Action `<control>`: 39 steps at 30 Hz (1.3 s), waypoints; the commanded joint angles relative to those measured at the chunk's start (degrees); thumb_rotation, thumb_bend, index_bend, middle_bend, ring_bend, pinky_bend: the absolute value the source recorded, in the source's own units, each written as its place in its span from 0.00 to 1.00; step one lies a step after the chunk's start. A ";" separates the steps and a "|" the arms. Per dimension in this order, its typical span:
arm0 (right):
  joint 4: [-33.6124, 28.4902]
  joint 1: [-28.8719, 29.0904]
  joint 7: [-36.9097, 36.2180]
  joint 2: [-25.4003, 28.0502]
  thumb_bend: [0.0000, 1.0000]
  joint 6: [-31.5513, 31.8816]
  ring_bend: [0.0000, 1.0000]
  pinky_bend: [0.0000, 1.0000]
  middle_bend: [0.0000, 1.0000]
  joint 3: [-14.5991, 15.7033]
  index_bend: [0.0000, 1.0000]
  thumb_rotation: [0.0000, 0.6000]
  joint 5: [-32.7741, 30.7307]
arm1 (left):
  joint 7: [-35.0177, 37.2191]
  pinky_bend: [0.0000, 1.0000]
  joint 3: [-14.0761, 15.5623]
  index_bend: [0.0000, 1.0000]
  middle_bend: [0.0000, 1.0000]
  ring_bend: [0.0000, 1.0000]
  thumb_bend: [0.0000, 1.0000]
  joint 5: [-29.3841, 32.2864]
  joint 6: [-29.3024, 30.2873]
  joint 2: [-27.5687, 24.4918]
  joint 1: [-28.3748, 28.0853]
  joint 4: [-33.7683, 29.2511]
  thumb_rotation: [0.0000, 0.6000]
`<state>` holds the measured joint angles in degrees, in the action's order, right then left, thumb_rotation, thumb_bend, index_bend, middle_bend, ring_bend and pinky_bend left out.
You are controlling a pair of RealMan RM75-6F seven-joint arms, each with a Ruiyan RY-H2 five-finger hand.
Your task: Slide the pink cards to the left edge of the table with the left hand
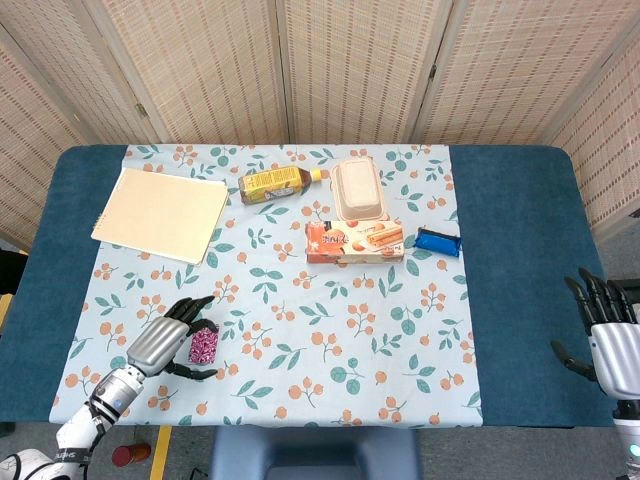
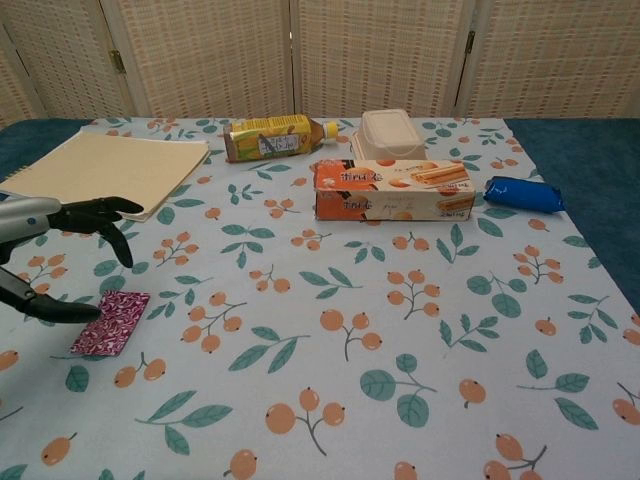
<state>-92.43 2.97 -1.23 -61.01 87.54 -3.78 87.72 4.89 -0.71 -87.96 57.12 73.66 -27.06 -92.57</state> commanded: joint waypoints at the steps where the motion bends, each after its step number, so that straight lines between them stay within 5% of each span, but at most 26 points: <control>1: 0.13 0.04 -0.07 -0.11 0.29 -0.13 0.00 0.00 0.03 0.02 0.04 1.00 -0.06 | -1.08 0.00 0.56 0.36 0.00 0.00 0.15 0.23 0.07 1.77 -0.20 1.89 0.61; 12: 0.02 0.30 0.05 -0.17 0.29 -0.84 0.00 0.00 0.03 0.22 0.04 1.00 -0.01 | -5.52 0.00 2.26 0.36 0.00 0.00 0.15 0.10 1.21 7.40 0.26 9.42 0.60; 39: -0.91 0.18 1.08 -0.32 0.29 -0.76 0.00 0.00 0.03 0.36 0.04 1.00 0.04 | -6.46 0.00 3.75 0.37 0.00 0.00 0.15 5.23 -1.99 8.71 0.62 12.41 0.60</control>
<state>-93.34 3.16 -0.14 -61.33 86.77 -3.42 87.76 -1.51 3.01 -82.90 55.24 82.47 -26.51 -80.17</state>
